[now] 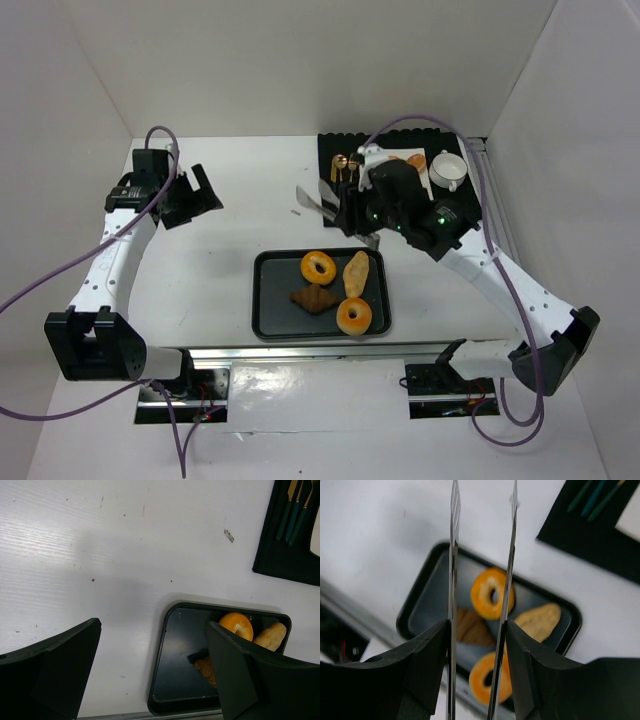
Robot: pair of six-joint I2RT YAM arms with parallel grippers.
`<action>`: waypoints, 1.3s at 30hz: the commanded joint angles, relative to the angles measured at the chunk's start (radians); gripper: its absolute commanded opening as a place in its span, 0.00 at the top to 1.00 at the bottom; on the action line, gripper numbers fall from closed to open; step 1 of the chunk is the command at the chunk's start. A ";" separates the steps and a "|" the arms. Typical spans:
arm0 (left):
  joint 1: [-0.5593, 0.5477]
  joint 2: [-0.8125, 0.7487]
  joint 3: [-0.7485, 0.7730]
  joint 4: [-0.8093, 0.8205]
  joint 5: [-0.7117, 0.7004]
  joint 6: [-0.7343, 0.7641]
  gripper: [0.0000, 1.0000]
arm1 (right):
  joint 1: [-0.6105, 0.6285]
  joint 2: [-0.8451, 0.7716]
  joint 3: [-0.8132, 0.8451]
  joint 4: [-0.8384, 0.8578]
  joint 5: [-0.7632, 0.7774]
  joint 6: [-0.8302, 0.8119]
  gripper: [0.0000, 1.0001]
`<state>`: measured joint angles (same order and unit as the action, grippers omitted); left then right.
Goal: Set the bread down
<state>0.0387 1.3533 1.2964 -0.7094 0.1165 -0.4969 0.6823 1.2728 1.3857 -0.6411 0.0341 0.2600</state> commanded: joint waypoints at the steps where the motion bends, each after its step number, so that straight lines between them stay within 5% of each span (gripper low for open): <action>1: 0.007 0.001 0.024 0.022 -0.014 0.024 0.00 | 0.072 -0.036 -0.049 -0.210 -0.089 -0.002 0.45; 16: 0.007 0.001 0.057 0.022 -0.041 -0.005 0.00 | 0.177 -0.026 -0.060 -0.448 -0.073 0.032 0.43; 39: 0.007 -0.017 0.029 0.022 -0.055 -0.014 0.00 | 0.241 0.154 -0.013 -0.442 -0.155 -0.111 0.37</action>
<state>0.0387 1.3533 1.3140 -0.7059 0.0734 -0.5030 0.9115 1.4101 1.3254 -1.0760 -0.0948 0.1886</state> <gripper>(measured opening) 0.995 0.627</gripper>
